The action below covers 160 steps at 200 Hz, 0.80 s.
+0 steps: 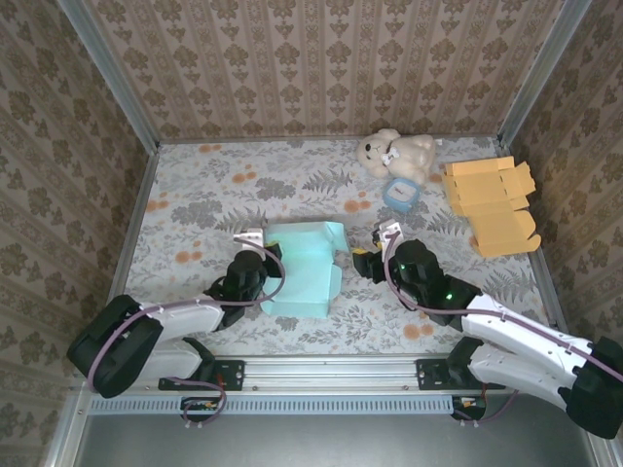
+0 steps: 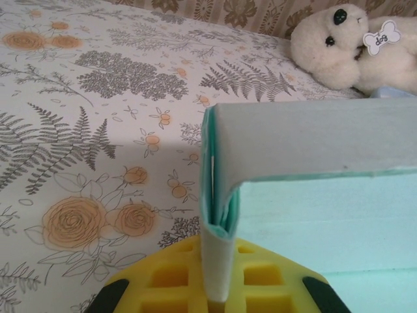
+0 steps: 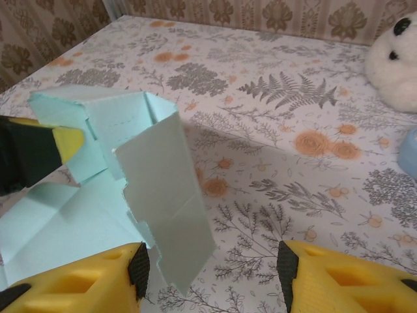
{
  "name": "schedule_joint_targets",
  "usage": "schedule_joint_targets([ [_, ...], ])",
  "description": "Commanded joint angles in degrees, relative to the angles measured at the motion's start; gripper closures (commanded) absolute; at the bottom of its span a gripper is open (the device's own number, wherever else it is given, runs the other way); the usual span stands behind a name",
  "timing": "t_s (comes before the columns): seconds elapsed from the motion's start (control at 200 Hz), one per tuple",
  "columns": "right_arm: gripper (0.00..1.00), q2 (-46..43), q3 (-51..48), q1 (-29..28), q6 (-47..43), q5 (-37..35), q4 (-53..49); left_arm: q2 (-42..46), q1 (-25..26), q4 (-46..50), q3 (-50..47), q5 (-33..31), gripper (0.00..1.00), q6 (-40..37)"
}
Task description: Fold the paper box
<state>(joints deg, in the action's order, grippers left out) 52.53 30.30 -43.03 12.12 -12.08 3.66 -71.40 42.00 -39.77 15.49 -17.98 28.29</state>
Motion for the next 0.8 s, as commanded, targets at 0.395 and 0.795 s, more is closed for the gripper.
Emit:
schedule_joint_targets([
  [0.395,0.43,4.6,0.4,1.0,0.2,5.5,3.4,2.5,-0.5,-1.9,-1.8,2.9,1.00,-1.7],
  [0.795,0.43,10.0,0.9,0.9,1.5,11.3,7.7,3.3,-0.5,-2.1,-2.2,3.8,1.00,-1.7],
])
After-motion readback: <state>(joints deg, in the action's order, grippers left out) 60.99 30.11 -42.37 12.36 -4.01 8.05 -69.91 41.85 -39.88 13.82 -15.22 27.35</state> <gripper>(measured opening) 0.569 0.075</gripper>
